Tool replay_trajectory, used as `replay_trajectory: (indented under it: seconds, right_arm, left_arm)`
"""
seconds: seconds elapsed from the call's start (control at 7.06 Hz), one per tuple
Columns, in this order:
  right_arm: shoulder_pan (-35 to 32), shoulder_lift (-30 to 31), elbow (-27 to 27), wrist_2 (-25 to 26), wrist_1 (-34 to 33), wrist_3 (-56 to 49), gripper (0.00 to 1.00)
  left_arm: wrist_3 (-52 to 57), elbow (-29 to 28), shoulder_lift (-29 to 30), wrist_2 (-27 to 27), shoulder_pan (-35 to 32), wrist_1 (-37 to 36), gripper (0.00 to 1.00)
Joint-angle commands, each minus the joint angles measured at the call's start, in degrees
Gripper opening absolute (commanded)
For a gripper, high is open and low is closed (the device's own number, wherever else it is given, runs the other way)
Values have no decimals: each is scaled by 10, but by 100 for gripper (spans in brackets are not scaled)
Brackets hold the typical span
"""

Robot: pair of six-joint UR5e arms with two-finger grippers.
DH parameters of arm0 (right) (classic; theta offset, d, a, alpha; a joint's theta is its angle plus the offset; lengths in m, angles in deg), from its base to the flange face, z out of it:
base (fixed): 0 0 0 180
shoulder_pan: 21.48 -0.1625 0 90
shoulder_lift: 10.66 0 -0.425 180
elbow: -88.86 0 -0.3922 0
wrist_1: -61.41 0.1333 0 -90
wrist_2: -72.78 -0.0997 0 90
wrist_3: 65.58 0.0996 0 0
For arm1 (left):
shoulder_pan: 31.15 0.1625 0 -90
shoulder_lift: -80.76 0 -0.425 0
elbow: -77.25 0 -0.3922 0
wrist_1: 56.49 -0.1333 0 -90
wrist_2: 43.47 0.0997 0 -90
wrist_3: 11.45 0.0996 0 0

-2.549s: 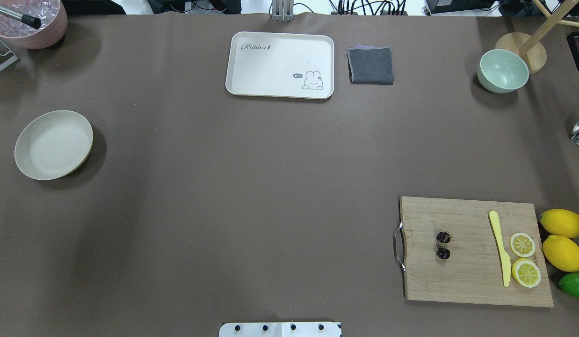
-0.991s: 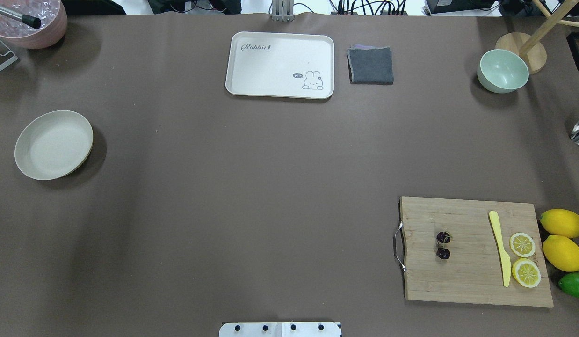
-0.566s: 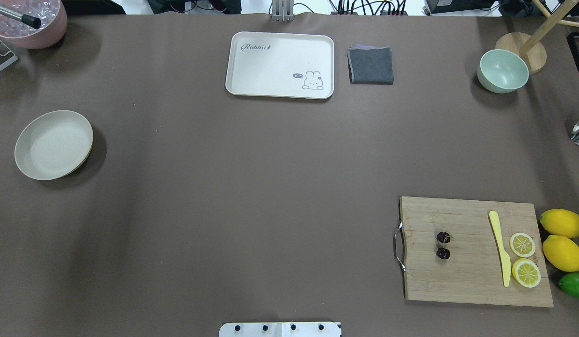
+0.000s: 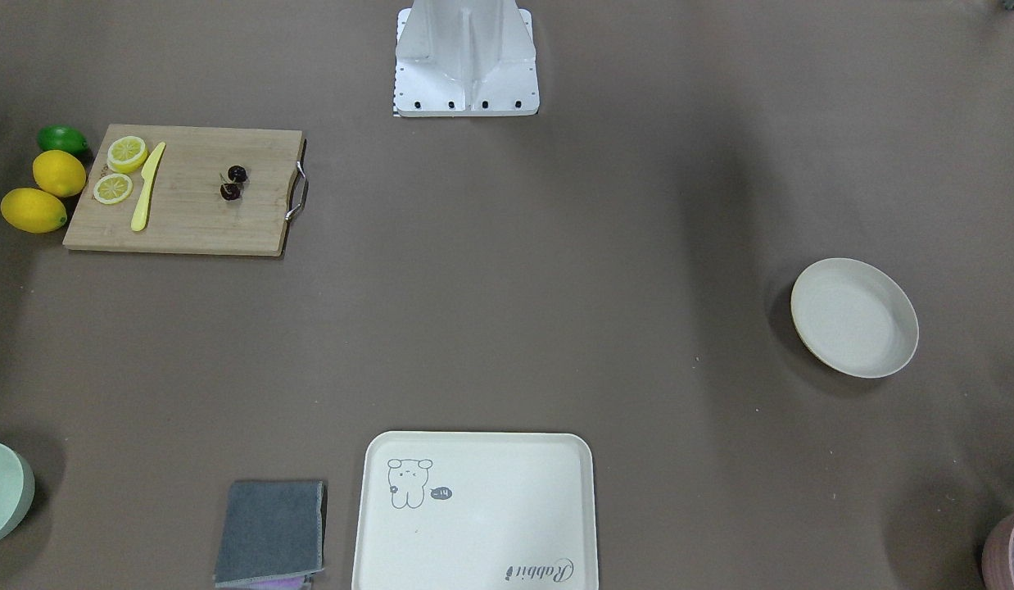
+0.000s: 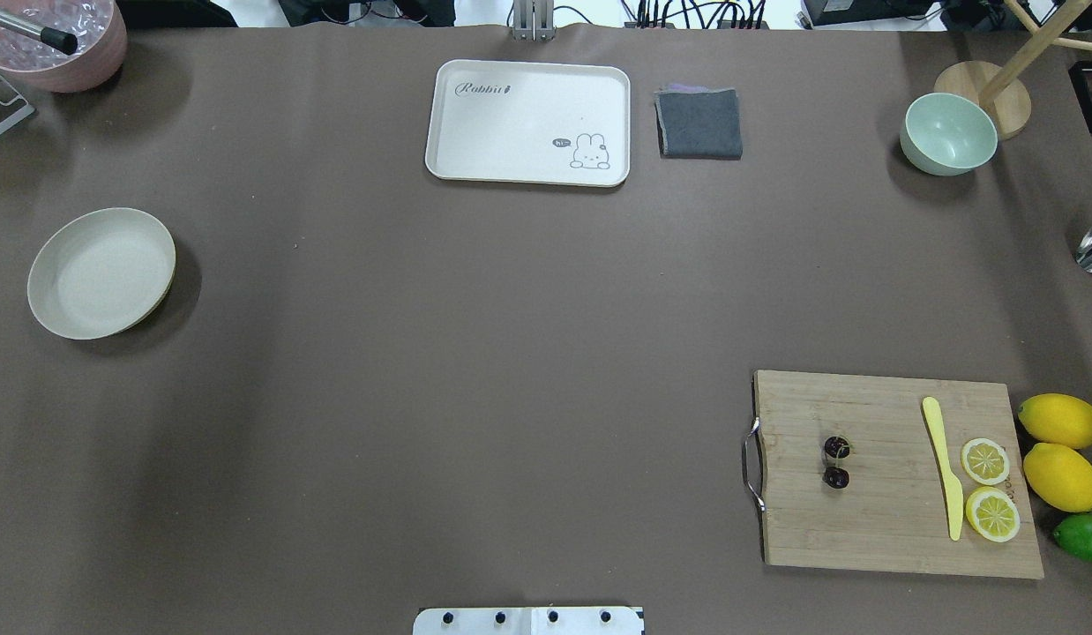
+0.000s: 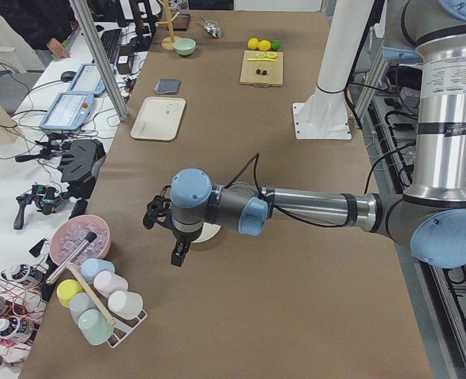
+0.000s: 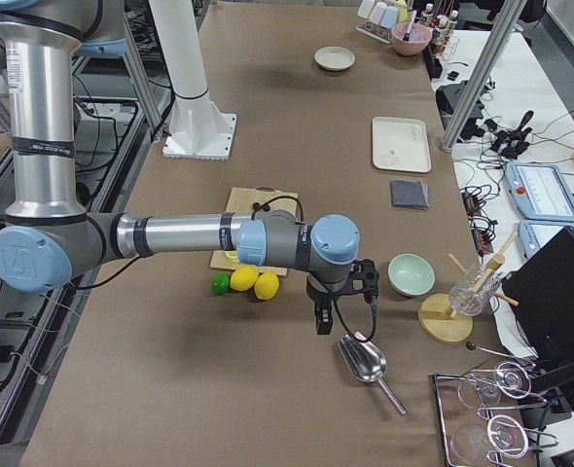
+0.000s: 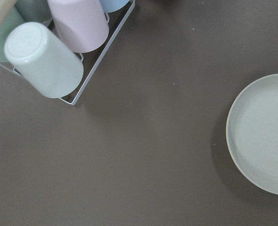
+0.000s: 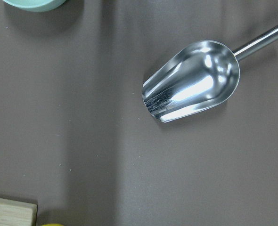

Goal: Place red cherry on plate

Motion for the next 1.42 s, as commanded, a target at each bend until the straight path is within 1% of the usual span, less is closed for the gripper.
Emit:
replay_trajectory:
  seconds: [0.0, 0.14, 0.28, 0.42, 0.57, 0.71, 0.99, 1.13, 1.27]
  right_arm:
    - [0, 0, 0, 0, 0, 0, 100]
    - [0, 1, 0, 0, 0, 0, 100]
    - [0, 2, 1, 0, 0, 0, 100]
    - [0, 2, 1, 0, 0, 0, 100]
    - [0, 2, 2, 0, 0, 0, 100]
    - [0, 2, 2, 0, 0, 0, 100]
    - [0, 2, 3, 0, 0, 0, 100]
    - [0, 1, 4, 0, 0, 1, 100]
    - [0, 2, 5, -1, 0, 5, 100]
  left_arm:
    - [-144, -50, 5, -6, 65, 138, 98]
    - [-222, -99, 13, -2, 106, 230, 98]
    - [-269, -170, 27, -1, 126, 339, 98]
    - [-295, -209, 36, 28, 154, 392, 98]
    - [-314, -210, 41, 65, 201, 395, 98]
    - [-316, -217, 52, 77, 236, 395, 98]
    - [-315, -219, 57, 77, 247, 395, 97]
    - [-314, -227, 56, 76, 248, 395, 88]
    - [-314, -230, 56, 77, 248, 395, 88]
